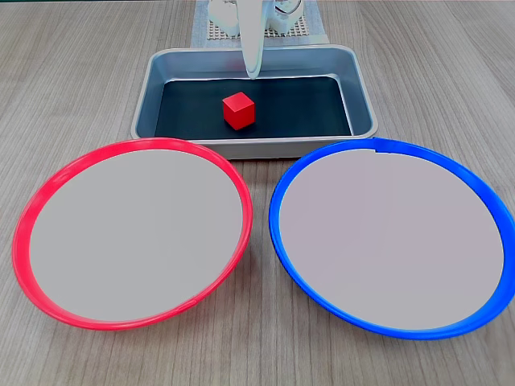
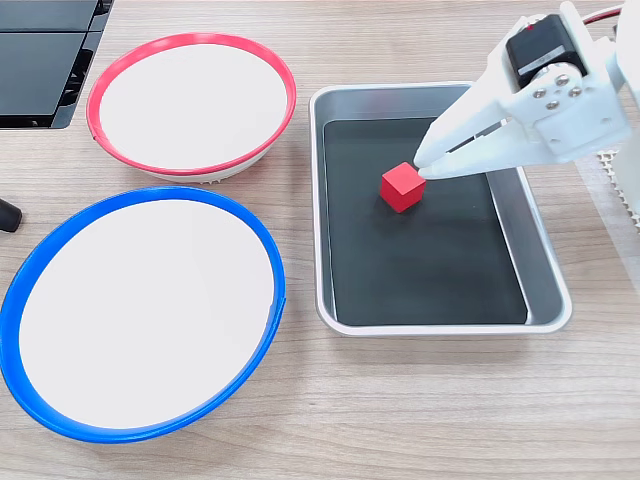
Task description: Move a red block from tray to red dish
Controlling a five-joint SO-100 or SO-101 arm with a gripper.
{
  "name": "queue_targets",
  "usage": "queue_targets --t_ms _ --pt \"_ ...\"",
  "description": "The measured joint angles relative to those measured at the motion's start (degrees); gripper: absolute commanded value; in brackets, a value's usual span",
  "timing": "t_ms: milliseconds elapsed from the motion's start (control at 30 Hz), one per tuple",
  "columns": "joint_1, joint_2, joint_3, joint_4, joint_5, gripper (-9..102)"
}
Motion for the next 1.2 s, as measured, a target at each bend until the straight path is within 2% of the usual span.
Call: queue_targets --t_ms 500,600,733,833,967,1067,1200 --pt "1.1 0.0 0.0 1.0 -1.2 0" --pt "4.0 -1.8 -2.5 3.0 -13.2 0" --pt "9.0 -12.7 -14.2 6.9 -37.5 0" --pt "12.6 -22.4 -22.8 8.4 -48.1 0" --pt "14.8 -36.6 -33.7 11.1 -54.1 3" --pt "14.2 -48.3 -37.8 11.2 -54.2 10" --pt "14.2 -59.3 -38.1 8.3 -49.0 20"
